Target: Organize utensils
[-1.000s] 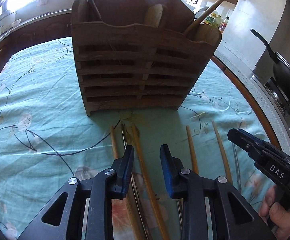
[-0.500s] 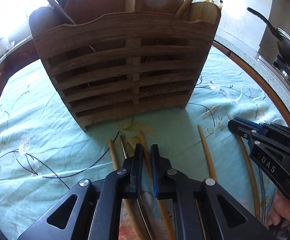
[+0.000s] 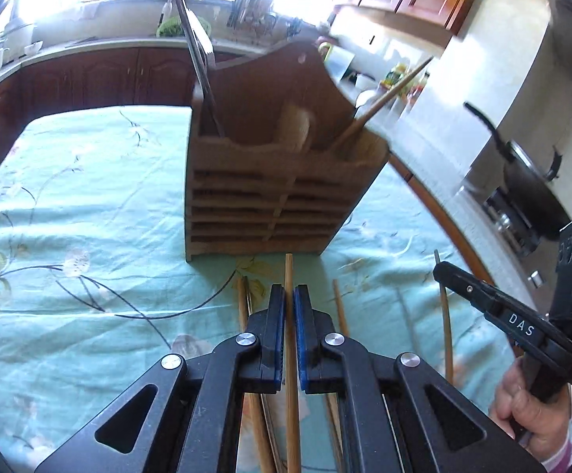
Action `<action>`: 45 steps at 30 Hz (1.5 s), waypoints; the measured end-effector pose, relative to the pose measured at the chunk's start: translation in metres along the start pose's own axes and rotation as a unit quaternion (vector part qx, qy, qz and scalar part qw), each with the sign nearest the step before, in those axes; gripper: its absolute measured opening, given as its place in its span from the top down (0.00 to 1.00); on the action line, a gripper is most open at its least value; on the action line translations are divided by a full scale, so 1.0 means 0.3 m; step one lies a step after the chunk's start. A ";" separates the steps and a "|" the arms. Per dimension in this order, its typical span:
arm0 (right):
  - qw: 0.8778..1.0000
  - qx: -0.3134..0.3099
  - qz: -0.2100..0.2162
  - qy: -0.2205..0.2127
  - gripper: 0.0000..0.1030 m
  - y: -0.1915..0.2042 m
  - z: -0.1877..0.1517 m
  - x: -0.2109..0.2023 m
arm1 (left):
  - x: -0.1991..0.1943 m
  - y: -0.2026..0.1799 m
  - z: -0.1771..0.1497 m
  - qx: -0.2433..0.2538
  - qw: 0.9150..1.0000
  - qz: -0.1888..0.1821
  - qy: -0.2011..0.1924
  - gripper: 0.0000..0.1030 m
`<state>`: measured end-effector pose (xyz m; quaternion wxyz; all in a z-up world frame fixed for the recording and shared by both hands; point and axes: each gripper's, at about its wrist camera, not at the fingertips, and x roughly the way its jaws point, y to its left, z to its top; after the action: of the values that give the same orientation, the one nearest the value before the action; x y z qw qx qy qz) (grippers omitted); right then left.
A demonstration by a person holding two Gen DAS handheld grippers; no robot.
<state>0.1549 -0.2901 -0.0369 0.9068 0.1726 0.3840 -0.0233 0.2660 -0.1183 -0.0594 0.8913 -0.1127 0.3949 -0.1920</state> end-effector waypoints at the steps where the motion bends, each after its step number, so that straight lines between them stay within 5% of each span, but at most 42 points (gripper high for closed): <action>1: 1.000 0.000 0.004 -0.007 0.95 0.006 0.005 -0.025 | -0.032 0.001 -0.001 0.000 1.000 -0.003 -0.008 0.97; 11: 0.997 -0.016 0.027 -0.070 0.95 0.078 0.052 -0.222 | -0.373 0.053 -0.024 -0.013 0.996 -0.035 -0.079 0.97; 20: 0.993 -0.026 0.035 -0.107 0.95 0.121 0.085 -0.312 | -0.519 0.082 -0.066 -0.017 0.993 -0.039 -0.112 0.97; 45: 0.986 -0.031 0.045 -0.155 0.95 0.153 0.198 -0.354 | -0.606 0.081 0.007 -0.005 0.982 -0.019 -0.186 0.97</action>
<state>0.1290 -0.2762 0.0898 0.9604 0.1560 0.2309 0.0024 0.1621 -0.0180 0.0536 0.9447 -0.1590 0.2210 -0.1828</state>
